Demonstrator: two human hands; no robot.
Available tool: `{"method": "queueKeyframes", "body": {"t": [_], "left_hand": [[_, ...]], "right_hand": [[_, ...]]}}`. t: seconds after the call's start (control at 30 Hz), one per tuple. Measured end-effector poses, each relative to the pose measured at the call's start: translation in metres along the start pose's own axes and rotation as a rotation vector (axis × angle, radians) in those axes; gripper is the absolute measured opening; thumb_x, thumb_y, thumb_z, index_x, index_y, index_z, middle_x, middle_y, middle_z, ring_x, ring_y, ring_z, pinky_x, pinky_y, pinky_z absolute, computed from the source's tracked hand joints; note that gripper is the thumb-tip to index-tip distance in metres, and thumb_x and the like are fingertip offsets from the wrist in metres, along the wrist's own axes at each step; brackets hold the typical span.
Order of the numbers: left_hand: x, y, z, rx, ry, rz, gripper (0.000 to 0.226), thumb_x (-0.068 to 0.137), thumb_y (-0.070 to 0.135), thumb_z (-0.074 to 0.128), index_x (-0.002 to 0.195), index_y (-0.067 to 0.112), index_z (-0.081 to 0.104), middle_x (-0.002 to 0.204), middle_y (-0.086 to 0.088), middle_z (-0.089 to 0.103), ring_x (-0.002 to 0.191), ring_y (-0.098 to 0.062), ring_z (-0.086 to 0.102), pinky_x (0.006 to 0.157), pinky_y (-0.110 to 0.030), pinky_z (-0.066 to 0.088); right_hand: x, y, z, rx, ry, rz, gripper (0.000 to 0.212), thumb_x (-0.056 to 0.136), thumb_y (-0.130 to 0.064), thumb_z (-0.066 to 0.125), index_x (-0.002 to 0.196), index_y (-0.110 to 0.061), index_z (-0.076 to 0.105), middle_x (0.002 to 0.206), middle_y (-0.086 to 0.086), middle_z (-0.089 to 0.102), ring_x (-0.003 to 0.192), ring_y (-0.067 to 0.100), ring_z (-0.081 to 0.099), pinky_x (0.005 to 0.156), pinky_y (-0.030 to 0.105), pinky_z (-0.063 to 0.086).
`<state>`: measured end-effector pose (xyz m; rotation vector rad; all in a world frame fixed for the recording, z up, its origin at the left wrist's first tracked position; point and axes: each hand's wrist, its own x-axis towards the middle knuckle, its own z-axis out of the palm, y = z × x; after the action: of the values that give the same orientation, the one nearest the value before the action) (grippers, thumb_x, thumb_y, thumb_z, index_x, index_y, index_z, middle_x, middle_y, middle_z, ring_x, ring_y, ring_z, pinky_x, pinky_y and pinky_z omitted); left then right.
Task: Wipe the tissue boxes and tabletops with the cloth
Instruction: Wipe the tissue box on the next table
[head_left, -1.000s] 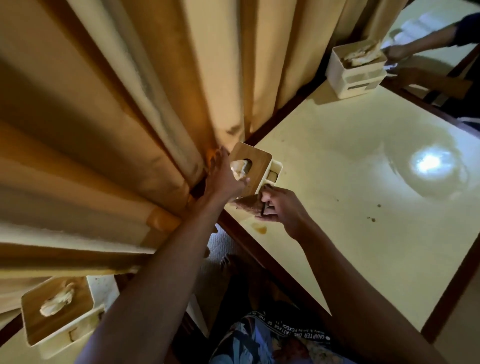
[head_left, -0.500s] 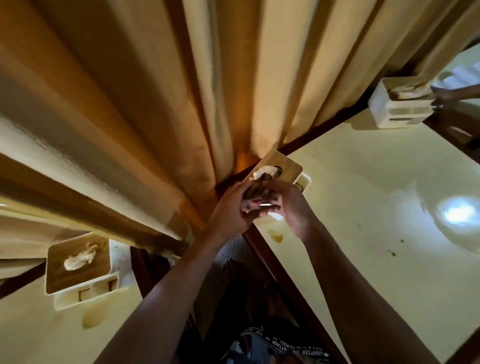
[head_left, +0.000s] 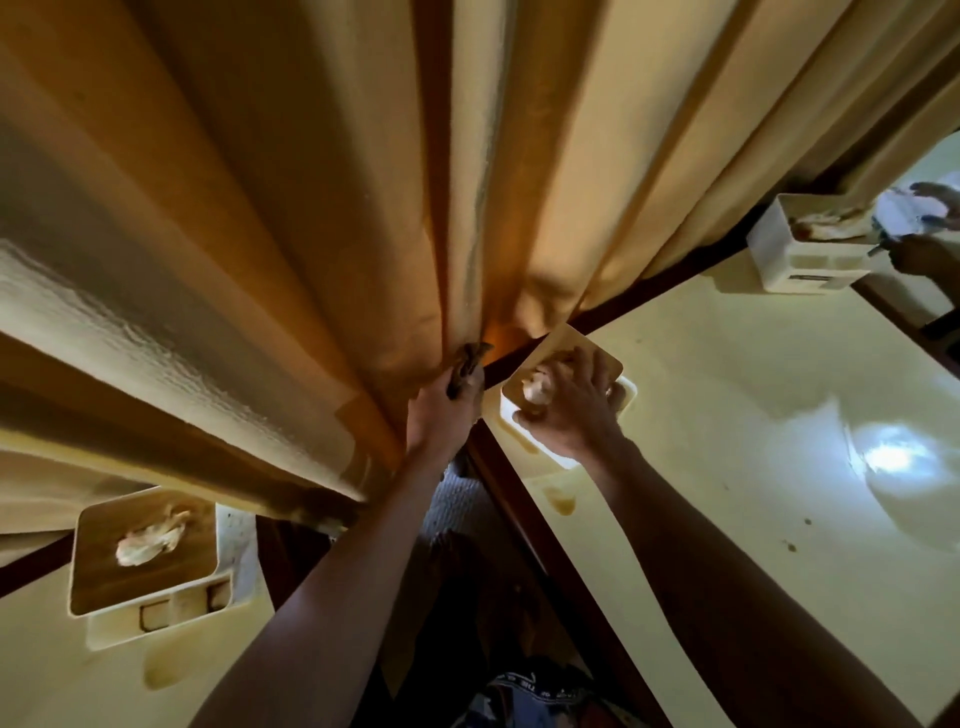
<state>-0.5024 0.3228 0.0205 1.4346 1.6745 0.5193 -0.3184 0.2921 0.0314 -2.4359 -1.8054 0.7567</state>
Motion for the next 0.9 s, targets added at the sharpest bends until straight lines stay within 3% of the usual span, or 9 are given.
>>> {"method": "queueKeyframes", "body": {"t": [0.13,0.23,0.37,0.5,0.63,0.7,0.77,0.9], "left_hand": [[0.013,0.011,0.017,-0.016,-0.145,0.065,0.039,0.107,0.045,0.048,0.139,0.030,0.064,0.131,-0.009,0.069,0.124,-0.030,0.061,0.092,-0.029,0.042],[0.009,0.007,0.030,-0.140,-0.322,0.091,0.046,0.108,0.043,0.048,0.154,0.034,0.048,0.155,0.001,0.051,0.142,-0.016,0.044,0.109,-0.023,0.031],[0.021,0.000,0.036,-0.325,-0.481,0.066,0.055,0.109,0.048,0.040,0.161,0.030,0.034,0.164,0.003,0.039,0.141,-0.002,0.037,0.120,-0.029,0.028],[0.067,0.006,0.055,-0.328,-0.591,0.018,0.064,0.100,0.062,0.047,0.156,0.031,0.045,0.160,0.007,0.046,0.147,-0.007,0.039,0.127,-0.040,0.025],[0.105,0.036,0.079,-0.307,-0.681,-0.025,0.072,0.099,0.068,0.044,0.158,0.028,0.040,0.163,0.007,0.040,0.151,-0.012,0.034,0.126,-0.038,0.025],[0.115,0.048,0.086,-0.261,-0.687,0.006,0.077,0.095,0.074,0.043,0.158,0.028,0.041,0.163,0.006,0.040,0.150,-0.014,0.035,0.125,-0.038,0.027],[0.114,0.050,0.083,-0.191,-0.641,0.049,0.062,0.104,0.065,0.039,0.154,0.028,0.048,0.157,0.002,0.048,0.145,-0.018,0.043,0.122,-0.038,0.032],[0.086,0.018,0.058,-0.188,-0.501,0.058,0.051,0.108,0.052,0.043,0.149,0.025,0.056,0.145,0.006,0.057,0.135,-0.011,0.049,0.104,-0.019,0.033]], "right_hand": [[0.005,0.017,0.014,0.081,0.111,-0.038,0.083,0.074,-0.064,0.076,0.140,-0.026,0.045,0.162,0.011,0.031,0.154,0.039,0.020,0.117,0.061,0.036],[0.005,0.026,0.027,0.145,0.170,-0.095,0.082,0.075,-0.061,0.080,0.139,-0.021,0.049,0.162,0.013,0.037,0.156,0.039,0.020,0.123,0.055,0.033],[0.003,0.029,0.030,0.194,0.196,-0.110,0.078,0.077,-0.054,0.085,0.140,-0.022,0.051,0.168,0.011,0.031,0.160,0.038,0.013,0.119,0.053,0.035],[0.004,0.031,0.032,0.228,0.191,-0.104,0.077,0.078,-0.055,0.083,0.141,-0.027,0.049,0.169,0.004,0.029,0.162,0.032,0.008,0.117,0.054,0.038],[0.002,0.027,0.031,0.237,0.209,-0.089,0.081,0.079,-0.052,0.084,0.147,-0.026,0.048,0.174,0.002,0.019,0.162,0.030,0.000,0.122,0.054,0.032],[0.002,0.027,0.029,0.246,0.200,-0.085,0.083,0.080,-0.052,0.084,0.149,-0.026,0.047,0.174,0.002,0.018,0.162,0.029,-0.001,0.122,0.057,0.034],[0.001,0.027,0.028,0.249,0.187,-0.078,0.084,0.080,-0.052,0.084,0.149,-0.026,0.046,0.174,0.001,0.017,0.163,0.028,-0.002,0.120,0.059,0.036],[-0.002,0.025,0.025,0.255,0.193,-0.077,0.087,0.080,-0.053,0.084,0.152,-0.023,0.044,0.174,0.002,0.016,0.162,0.027,-0.002,0.120,0.055,0.033]]}}
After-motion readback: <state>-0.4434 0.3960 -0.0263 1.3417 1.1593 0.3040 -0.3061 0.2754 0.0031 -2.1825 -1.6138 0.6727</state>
